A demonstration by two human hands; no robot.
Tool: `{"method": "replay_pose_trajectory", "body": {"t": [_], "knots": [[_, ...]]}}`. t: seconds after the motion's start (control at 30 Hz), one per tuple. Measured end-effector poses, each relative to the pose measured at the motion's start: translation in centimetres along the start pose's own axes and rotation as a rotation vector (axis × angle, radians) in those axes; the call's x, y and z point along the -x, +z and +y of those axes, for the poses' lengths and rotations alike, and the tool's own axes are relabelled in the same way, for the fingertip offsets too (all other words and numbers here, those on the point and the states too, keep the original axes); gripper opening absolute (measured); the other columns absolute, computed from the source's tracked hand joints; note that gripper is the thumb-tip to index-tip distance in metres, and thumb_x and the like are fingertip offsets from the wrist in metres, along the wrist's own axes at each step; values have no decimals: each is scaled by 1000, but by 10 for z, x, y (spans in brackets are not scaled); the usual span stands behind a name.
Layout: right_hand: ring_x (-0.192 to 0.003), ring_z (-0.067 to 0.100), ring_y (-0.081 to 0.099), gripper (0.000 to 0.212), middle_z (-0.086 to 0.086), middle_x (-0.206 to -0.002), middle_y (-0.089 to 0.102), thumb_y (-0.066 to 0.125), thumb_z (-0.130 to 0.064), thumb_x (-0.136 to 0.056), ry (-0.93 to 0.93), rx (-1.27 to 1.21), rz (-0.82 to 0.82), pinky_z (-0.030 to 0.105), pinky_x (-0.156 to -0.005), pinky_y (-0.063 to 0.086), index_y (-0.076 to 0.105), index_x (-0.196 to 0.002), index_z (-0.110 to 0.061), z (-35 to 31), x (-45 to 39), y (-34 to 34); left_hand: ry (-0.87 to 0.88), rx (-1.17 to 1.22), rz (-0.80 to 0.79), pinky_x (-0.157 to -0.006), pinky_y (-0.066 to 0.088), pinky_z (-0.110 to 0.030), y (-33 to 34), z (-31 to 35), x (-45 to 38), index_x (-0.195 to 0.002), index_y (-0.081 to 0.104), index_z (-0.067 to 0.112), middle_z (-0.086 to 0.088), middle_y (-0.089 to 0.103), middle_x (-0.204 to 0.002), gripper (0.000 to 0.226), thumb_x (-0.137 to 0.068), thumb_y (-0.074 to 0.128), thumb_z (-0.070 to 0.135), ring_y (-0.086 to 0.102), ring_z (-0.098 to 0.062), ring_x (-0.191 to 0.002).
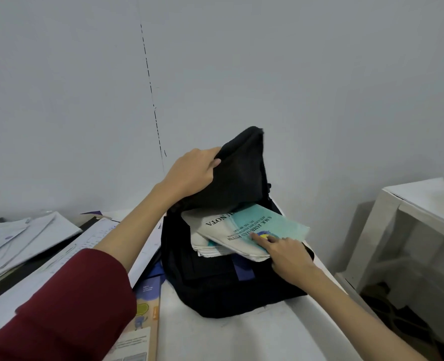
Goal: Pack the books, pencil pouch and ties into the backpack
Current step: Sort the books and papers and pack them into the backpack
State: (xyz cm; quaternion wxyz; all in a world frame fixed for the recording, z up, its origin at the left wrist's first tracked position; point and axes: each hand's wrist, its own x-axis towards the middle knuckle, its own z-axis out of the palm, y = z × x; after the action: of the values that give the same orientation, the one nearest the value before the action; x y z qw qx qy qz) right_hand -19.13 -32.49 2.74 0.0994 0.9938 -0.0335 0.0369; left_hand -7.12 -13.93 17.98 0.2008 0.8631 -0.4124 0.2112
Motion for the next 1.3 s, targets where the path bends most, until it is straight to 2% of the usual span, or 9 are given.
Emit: {"method": "replay_pose_trajectory", "body": {"t": [0.13, 0.3, 0.43, 0.53, 0.63, 0.83, 0.97, 1.1, 1.3], "knots": [[-107, 31, 58, 65, 11, -118, 61, 48, -8, -89, -41, 107, 5, 33, -76, 44, 21, -148, -12, -36, -8, -21, 39, 32, 36, -83, 47, -40, -4, 0, 2, -130, 52, 20, -9, 66, -113, 35, -99, 39, 14, 58, -31, -102], [-110, 29, 56, 53, 9, -120, 60, 53, -16, -91, -68, 35, -30, 33, -83, 43, 38, -141, -23, -57, -45, -13, 48, 3, 70, -85, 45, -39, 0, 4, 2, -126, 57, 18, -11, 66, -114, 32, -98, 40, 17, 58, -33, -104], [-141, 29, 19, 65, 0, -154, 26, 58, -47, -88, -6, -308, -213, 57, -109, 19, 29, -145, -41, -49, -58, 9, 41, 24, 120, -84, 46, -41, -6, 1, -1, -123, 59, 18, -11, 68, -108, 31, -98, 40, 16, 60, -33, -99], [-144, 37, -4, 62, -10, -159, 6, 47, -65, -86, 127, -425, -172, 74, -102, 0, 23, -142, -53, -38, -58, 18, 32, 65, 152, -82, 45, -37, -11, -5, -3, -120, 61, 16, -10, 69, -105, 30, -98, 41, 14, 60, -32, -97], [-140, 47, -13, 62, 2, -160, 1, 37, -69, -87, 260, -436, -121, 71, -104, -2, 21, -144, -50, -29, -59, 28, 35, 92, 149, -81, 44, -34, -12, -9, -3, -118, 62, 16, -8, 70, -105, 29, -97, 42, 14, 61, -30, -97], [-142, 44, -6, 56, 10, -157, 18, 44, -62, -89, 242, -527, -38, 50, -115, 5, 33, -142, -45, -17, -75, 36, 35, 93, 141, -81, 43, -34, -10, -10, -8, -120, 62, 16, -8, 69, -107, 30, -97, 42, 13, 60, -30, -98], [-142, 37, 13, 94, 8, -150, 31, 59, -78, -63, 237, -758, 83, 44, -115, 14, 44, -140, -26, -7, -78, 39, 40, 95, 151, -81, 42, -33, -11, -14, -13, -118, 62, 14, -8, 70, -106, 29, -97, 42, 11, 60, -31, -98], [-130, 29, 42, 80, 13, -131, 53, 84, -23, -69, 334, -1082, 186, 32, -99, 37, 44, -137, -8, 12, -75, 39, 30, 102, 155, -81, 42, -33, -9, -22, -19, -116, 63, 13, -7, 70, -103, 28, -97, 43, 11, 61, -30, -95], [-107, 25, 60, 66, 2, -106, 65, 83, -22, -70, 336, -1042, 223, 33, -90, 47, 54, -128, -11, 25, -78, 47, 26, 142, 156, -76, 39, -29, -3, -27, -26, -112, 65, 14, -5, 70, -99, 27, -96, 43, 10, 61, -27, -92]]}}
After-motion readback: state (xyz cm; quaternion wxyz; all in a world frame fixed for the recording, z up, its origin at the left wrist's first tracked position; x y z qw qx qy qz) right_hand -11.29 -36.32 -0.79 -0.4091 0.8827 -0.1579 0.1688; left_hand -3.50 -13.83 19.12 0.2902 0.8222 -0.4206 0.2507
